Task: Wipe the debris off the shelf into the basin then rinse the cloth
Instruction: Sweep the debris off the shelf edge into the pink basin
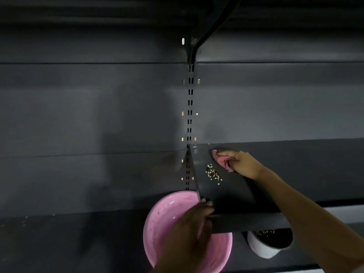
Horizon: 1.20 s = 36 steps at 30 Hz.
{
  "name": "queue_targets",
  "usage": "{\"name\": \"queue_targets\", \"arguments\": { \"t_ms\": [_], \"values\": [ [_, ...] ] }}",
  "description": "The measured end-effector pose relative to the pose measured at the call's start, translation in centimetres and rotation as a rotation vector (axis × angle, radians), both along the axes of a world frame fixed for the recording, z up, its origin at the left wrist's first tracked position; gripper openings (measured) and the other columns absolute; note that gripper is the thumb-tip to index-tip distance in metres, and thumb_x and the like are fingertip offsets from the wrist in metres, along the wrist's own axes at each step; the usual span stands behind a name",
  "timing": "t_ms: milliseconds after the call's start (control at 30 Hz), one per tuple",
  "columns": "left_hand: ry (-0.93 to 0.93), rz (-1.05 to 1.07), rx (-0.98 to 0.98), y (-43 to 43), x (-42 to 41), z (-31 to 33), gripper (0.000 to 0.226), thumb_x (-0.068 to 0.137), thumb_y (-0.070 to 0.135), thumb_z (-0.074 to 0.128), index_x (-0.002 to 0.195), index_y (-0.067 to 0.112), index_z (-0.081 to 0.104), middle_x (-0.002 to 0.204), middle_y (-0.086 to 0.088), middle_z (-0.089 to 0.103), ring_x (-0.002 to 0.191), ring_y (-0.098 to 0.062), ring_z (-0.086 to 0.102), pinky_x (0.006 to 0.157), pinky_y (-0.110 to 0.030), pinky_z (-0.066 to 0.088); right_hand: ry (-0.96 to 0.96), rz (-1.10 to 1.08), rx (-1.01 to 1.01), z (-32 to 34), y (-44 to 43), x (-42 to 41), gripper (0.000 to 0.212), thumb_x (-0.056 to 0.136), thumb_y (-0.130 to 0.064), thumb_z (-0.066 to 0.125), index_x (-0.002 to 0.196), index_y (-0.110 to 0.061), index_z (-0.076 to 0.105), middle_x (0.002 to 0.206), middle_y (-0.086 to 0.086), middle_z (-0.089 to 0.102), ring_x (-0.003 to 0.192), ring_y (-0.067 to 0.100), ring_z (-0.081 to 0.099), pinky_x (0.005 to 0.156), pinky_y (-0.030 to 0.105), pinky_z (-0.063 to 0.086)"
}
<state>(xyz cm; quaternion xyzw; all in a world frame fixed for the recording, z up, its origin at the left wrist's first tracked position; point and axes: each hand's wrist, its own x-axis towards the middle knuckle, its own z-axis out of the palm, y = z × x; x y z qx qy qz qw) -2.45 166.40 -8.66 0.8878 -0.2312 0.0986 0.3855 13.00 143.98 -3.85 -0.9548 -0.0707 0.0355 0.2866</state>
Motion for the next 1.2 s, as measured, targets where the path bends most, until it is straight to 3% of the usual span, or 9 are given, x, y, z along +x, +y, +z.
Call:
{"name": "queue_targets", "arguments": {
  "t_ms": [67,133,267,333,467,600,933,1067,1200],
  "values": [
    [0.101,0.095,-0.152,1.8,1.0,-1.1,0.031,0.094,0.035,0.044,0.123,0.048,0.046,0.127,0.039,0.043,0.119,0.018,0.041,0.104,-0.007,0.028,-0.022,0.001,0.055,0.7,-0.3,-0.6,0.056,0.08,0.003,0.044,0.119,-0.034,0.059,0.115,-0.002,0.068,0.094,0.009,0.063,0.07,-0.006,0.039],
    [0.136,0.308,-0.224,3.7,2.8,-2.2,0.028,0.095,0.017,0.052,0.121,0.028,0.057,0.125,0.015,0.057,0.114,-0.006,0.056,0.102,-0.027,0.042,-0.073,-0.007,0.086,1.8,-0.7,-0.2,0.055,0.082,0.005,0.044,0.121,-0.029,0.059,0.118,0.0,0.066,0.094,0.011,0.063,0.068,-0.01,0.036],
    [0.416,0.523,-0.019,6.7,4.1,-7.3,0.032,0.093,0.013,0.054,0.125,0.013,0.055,0.128,-0.006,0.058,0.113,-0.02,0.056,0.097,-0.032,0.045,-0.089,-0.001,0.1,2.4,0.1,-0.6,0.052,0.083,0.006,0.043,0.124,-0.023,0.058,0.119,0.005,0.065,0.09,0.013,0.062,0.073,-0.004,0.038],
    [0.51,0.543,-0.011,7.5,3.7,-9.8,0.041,0.09,0.012,0.057,0.131,0.014,0.05,0.129,-0.009,0.056,0.112,-0.021,0.057,0.093,-0.031,0.047,-0.082,-0.002,0.097,2.1,0.5,-0.9,0.053,0.083,0.005,0.043,0.124,-0.025,0.057,0.122,0.005,0.064,0.092,0.013,0.061,0.08,0.005,0.039],
    [0.746,0.54,-0.069,7.1,4.1,-13.4,0.077,0.084,0.01,0.064,0.148,0.019,0.022,0.133,-0.013,0.051,0.108,-0.025,0.058,0.082,-0.027,0.053,-0.1,0.014,0.073,1.8,1.1,-1.0,0.052,0.085,0.003,0.044,0.125,-0.027,0.056,0.126,0.004,0.062,0.096,0.009,0.057,0.069,-0.01,0.032],
    [1.076,0.558,-0.441,6.1,4.2,-14.7,0.086,0.086,-0.002,0.054,0.146,0.041,0.01,0.137,-0.016,0.038,0.112,-0.033,0.051,0.072,-0.044,0.059,-0.08,0.031,0.086,1.7,2.2,-1.5,0.05,0.086,-0.001,0.045,0.126,-0.029,0.054,0.129,0.002,0.06,0.098,0.008,0.055,0.09,0.016,0.034],
    [0.94,0.593,-0.39,6.1,4.8,-14.3,0.072,0.087,-0.003,0.052,0.145,0.032,0.026,0.098,0.001,0.045,0.087,-0.019,0.051,0.071,-0.041,0.059,-0.095,0.055,0.063,2.2,3.7,-2.5,0.05,0.087,0.0,0.044,0.127,-0.028,0.053,0.132,0.001,0.058,0.099,0.005,0.052,0.092,0.016,0.033],
    [0.888,0.549,-0.385,6.5,4.8,-13.2,0.076,0.086,-0.006,0.05,0.146,0.031,0.024,0.135,-0.014,0.041,0.098,-0.024,0.046,0.067,-0.037,0.057,-0.114,0.071,0.046,2.2,4.3,-2.9,0.049,0.087,0.0,0.044,0.128,-0.024,0.053,0.131,0.003,0.059,0.096,0.004,0.053,0.081,-0.003,0.032],
    [0.895,0.54,-0.424,6.5,5.0,-11.8,0.077,0.085,-0.006,0.052,0.146,0.032,0.023,0.141,-0.015,0.036,0.12,-0.038,0.045,0.074,-0.044,0.057,-0.141,0.1,0.053,2.2,5.2,-3.4,0.049,0.086,0.004,0.044,0.128,-0.018,0.053,0.132,0.008,0.058,0.092,0.008,0.054,0.064,-0.014,0.028]
  ]
}}
